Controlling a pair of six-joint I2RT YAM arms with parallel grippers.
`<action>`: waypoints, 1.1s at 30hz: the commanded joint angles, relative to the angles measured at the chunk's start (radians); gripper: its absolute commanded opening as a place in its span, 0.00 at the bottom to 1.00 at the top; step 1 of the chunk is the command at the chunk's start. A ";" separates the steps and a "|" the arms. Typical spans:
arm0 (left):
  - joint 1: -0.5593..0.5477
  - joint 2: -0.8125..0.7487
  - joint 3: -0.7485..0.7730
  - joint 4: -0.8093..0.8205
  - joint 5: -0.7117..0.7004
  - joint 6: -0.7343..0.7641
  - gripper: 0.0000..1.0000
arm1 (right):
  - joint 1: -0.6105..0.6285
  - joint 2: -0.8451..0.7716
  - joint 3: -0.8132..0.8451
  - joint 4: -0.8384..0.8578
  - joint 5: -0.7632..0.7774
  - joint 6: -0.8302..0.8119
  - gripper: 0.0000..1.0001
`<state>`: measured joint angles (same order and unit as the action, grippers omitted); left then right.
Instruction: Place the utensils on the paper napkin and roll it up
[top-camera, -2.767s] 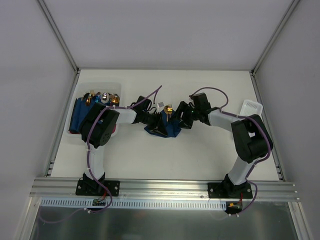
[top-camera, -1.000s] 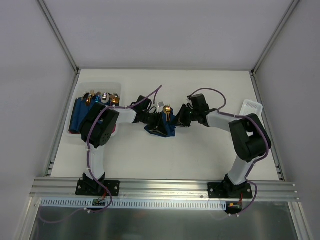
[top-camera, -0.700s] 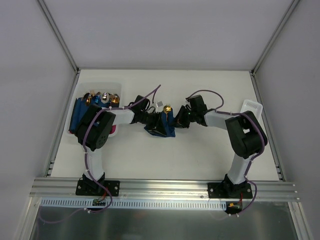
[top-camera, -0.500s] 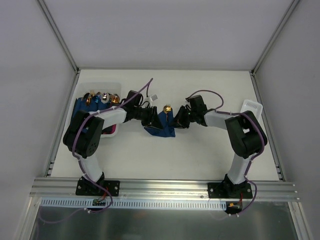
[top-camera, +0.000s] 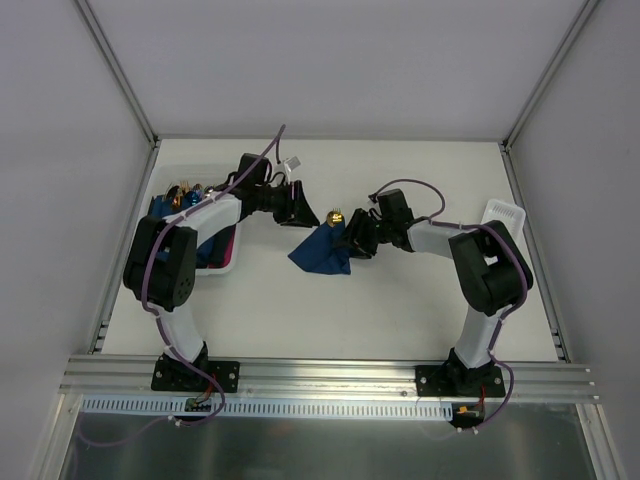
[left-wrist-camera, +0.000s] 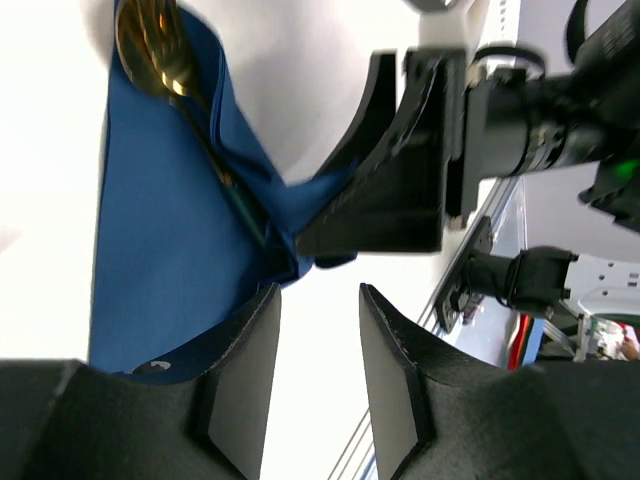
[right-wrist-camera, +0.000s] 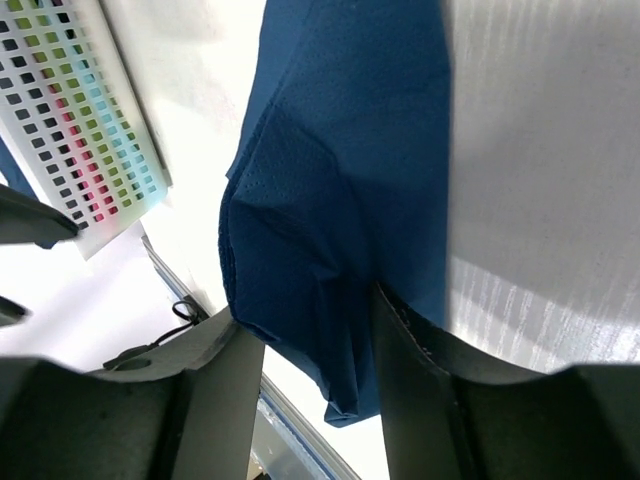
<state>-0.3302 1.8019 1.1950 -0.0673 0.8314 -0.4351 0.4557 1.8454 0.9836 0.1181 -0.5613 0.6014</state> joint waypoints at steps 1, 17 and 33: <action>-0.001 0.030 0.092 -0.037 -0.017 -0.016 0.38 | 0.005 0.003 0.036 0.028 -0.025 0.006 0.48; -0.073 -0.004 -0.147 0.089 0.086 0.018 0.36 | -0.003 -0.031 0.004 0.028 0.037 0.035 0.27; -0.161 0.039 -0.133 0.136 -0.055 0.182 0.37 | -0.014 -0.034 0.001 0.017 0.032 0.031 0.16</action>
<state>-0.4839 1.8580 1.0424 0.0166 0.7963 -0.3264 0.4480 1.8450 0.9836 0.1238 -0.5354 0.6323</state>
